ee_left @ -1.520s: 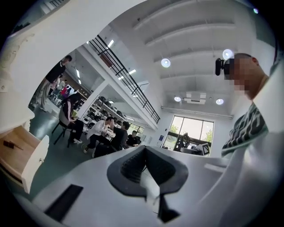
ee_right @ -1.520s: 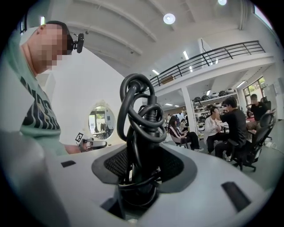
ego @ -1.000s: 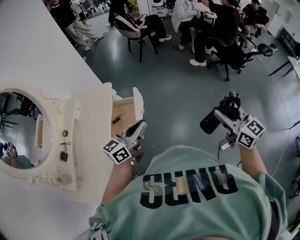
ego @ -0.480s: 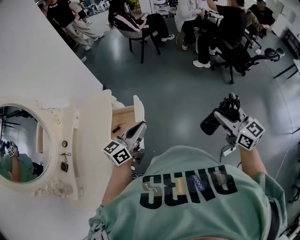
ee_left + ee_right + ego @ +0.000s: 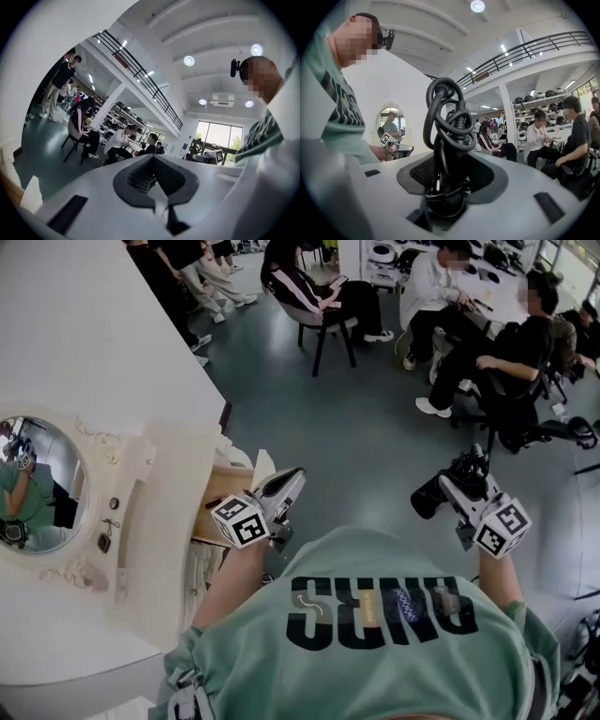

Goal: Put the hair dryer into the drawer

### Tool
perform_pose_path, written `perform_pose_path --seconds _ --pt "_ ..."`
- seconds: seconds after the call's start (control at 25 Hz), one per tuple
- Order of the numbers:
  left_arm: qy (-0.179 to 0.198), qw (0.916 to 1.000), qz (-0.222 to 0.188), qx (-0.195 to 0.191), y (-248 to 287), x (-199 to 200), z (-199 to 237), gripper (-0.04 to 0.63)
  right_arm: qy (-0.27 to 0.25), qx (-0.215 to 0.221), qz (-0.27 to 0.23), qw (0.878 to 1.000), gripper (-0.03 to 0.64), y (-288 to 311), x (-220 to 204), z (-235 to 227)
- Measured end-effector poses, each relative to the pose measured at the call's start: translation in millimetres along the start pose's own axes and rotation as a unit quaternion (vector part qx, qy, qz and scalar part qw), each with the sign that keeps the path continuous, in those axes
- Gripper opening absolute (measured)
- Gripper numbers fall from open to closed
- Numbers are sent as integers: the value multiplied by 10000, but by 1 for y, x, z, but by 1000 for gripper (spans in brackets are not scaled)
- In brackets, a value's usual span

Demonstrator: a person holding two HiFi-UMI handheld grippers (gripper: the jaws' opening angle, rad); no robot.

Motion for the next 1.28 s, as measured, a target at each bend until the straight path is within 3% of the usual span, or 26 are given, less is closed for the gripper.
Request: perform_pose_path --seconds 0.28,0.72,1.0,1.28 --pt "3 9998 35 171 64 6 12 9 168 108 65 9998 184 21 -25 -76" --pt "-70 9997 -34 227 48 40 70 9 290 -69 410 9987 184 66 -32 -80" --pt "-19 9985 -376 391 16 60 87 9 -173 103 589 9981 184 98 -12 -77" --pt "93 9894 -1015 1039 -60 64 94 9 -1107 881 740 9872 183 169 17 -56"
Point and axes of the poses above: the fingertips, and each gripper's own axes: y forward along the fingers, z to its left, x out of its top, the point moved 4 cm from there along -y, backward along the fingers, and after that the axes turned 12 degrees about -y, right-handed, at the moved point
